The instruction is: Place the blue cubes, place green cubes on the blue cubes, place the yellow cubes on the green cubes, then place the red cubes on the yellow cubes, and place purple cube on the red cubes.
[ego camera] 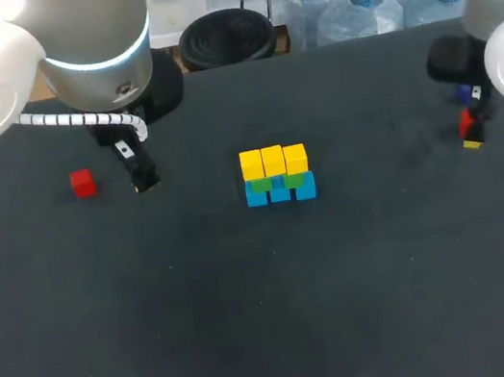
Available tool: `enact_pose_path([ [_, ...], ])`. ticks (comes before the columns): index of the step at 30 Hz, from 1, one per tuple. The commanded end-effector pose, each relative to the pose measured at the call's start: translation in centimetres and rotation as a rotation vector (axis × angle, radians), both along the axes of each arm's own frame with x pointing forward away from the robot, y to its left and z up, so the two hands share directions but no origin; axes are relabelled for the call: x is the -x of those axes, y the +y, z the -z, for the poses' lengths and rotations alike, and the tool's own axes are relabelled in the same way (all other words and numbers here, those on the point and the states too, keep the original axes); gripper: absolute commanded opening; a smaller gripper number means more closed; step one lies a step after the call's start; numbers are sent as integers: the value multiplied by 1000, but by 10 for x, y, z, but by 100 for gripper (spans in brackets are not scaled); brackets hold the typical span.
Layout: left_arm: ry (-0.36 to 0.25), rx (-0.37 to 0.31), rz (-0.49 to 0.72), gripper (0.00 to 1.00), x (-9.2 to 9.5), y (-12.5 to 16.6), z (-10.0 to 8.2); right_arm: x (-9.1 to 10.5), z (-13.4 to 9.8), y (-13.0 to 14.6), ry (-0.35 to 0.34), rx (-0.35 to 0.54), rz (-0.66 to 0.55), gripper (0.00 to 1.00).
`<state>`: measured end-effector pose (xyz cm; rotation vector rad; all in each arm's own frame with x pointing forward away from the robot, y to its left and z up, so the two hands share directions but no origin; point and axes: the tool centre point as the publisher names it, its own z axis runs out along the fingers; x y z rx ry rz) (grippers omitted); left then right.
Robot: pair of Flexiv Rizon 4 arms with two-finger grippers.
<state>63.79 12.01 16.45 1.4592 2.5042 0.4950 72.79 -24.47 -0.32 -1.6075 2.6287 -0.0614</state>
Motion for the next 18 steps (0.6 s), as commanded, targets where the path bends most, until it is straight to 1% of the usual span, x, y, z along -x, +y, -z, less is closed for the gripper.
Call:
enact_pose_path([
  [1,1,0,2,100,0,0,0,-4,3,1,7,-1,1,38],
  [4,1,0,2,100,0,0,0,-4,4,1,9,-5,6,35],
  [8,1,0,2,100,0,0,0,-4,5,2,13,-9,7,24],
  [10,1,0,2,100,0,0,0,-4,5,2,16,-11,9,21],
  [12,1,0,2,100,0,0,0,-4,5,2,18,-11,9,9],
  [13,1,0,2,100,0,0,0,-4,5,2,18,-10,10,6],
  [14,1,0,2,100,0,0,0,-4,5,3,19,-11,11,0],
  [18,1,0,2,100,0,0,0,-3,4,5,21,-9,11,0],
])
